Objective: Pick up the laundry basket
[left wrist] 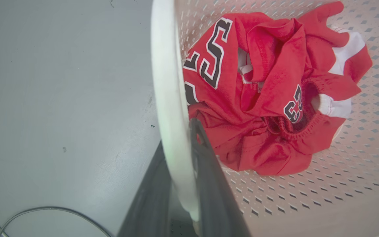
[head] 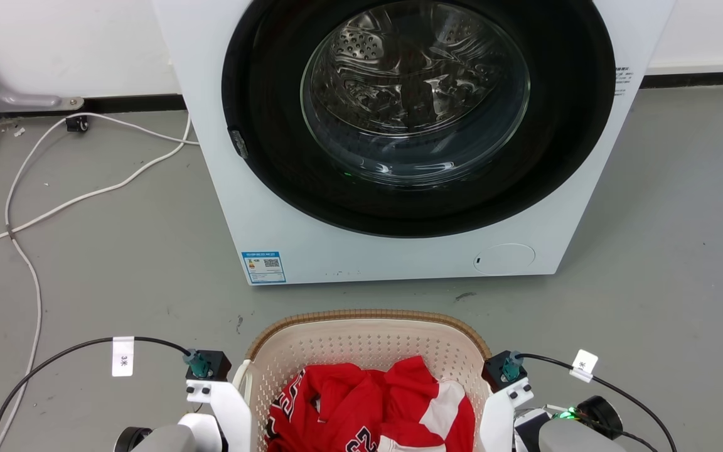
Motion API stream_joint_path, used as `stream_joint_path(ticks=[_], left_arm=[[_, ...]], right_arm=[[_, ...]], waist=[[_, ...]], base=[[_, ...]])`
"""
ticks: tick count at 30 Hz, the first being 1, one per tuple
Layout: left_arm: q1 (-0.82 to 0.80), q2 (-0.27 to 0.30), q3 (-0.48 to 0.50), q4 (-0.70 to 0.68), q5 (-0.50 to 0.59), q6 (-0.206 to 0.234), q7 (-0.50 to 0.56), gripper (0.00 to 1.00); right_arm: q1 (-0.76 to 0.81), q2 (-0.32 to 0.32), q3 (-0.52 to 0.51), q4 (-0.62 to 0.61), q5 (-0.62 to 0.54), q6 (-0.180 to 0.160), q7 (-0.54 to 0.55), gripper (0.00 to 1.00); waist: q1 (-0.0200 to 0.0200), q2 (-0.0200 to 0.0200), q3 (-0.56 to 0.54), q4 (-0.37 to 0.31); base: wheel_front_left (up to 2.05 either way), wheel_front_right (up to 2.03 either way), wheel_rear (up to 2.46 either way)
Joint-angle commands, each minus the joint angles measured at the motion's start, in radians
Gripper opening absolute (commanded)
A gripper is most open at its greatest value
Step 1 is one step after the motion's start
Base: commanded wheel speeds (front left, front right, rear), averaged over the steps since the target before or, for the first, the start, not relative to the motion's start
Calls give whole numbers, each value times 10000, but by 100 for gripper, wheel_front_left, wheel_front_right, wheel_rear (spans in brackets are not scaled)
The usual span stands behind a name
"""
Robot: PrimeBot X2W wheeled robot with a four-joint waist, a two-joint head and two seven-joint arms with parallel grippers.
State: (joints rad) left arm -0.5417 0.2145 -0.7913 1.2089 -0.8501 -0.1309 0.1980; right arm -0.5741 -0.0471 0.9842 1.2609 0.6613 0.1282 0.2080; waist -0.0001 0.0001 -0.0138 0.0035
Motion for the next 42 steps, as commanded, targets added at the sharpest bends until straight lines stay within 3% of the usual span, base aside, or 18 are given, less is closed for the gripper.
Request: stream_joint_path(ticks=[1,42], left_arm=[[-54,187,-19,9,-36,18,-153,0],[-325,263,-1019,199,-1046,17,-483,0]], right_arm=[[9,-71,142,64,9,46,-12,0],[-251,-97,1256,233,1126,46,-260,0]], waist=[[1,-1,1,-4],[1,-1,90,-23]], base=[[0,0,0],[0,0,0]])
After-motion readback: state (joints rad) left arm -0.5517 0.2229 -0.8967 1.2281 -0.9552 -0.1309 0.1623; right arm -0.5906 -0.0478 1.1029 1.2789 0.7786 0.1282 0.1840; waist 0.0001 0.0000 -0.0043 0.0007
